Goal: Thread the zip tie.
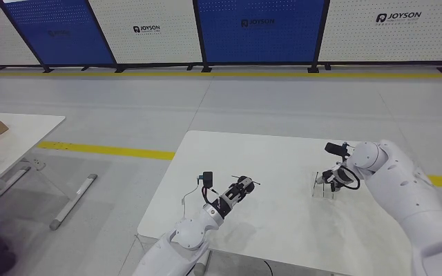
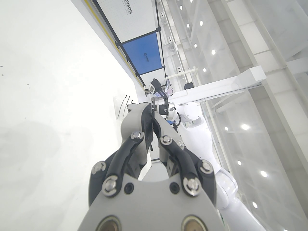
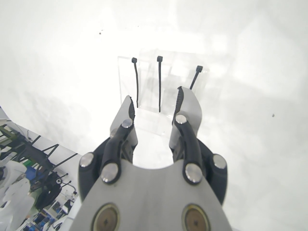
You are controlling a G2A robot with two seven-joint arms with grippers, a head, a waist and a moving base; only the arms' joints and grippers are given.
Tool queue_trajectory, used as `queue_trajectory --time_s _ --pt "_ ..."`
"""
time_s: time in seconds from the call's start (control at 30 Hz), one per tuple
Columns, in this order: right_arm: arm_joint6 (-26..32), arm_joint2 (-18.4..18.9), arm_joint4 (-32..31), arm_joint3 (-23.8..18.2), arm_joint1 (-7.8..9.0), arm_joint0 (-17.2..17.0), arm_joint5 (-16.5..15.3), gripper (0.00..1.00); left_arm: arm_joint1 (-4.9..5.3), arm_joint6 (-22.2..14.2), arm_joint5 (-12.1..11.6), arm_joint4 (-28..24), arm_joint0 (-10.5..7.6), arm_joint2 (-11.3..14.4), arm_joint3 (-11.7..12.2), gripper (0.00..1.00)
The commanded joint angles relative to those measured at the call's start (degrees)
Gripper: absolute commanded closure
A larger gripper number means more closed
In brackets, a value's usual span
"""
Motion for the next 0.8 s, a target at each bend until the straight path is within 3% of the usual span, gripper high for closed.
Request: queue_trajectory --time_s 0.0,0.77 --pt "-0.01 -0.21 -0.10 0.93 -0.49 0.24 0.01 0.69 0.00 0.00 0.00 0.00 0.00 0.00 0.00 1.00" --pt "-0.66 -1.33 -1.45 10.21 -5.30 2.75 -0.36 0.73 0.00 0.00 0.00 0.00 0.00 0.00 0.00 1.00"
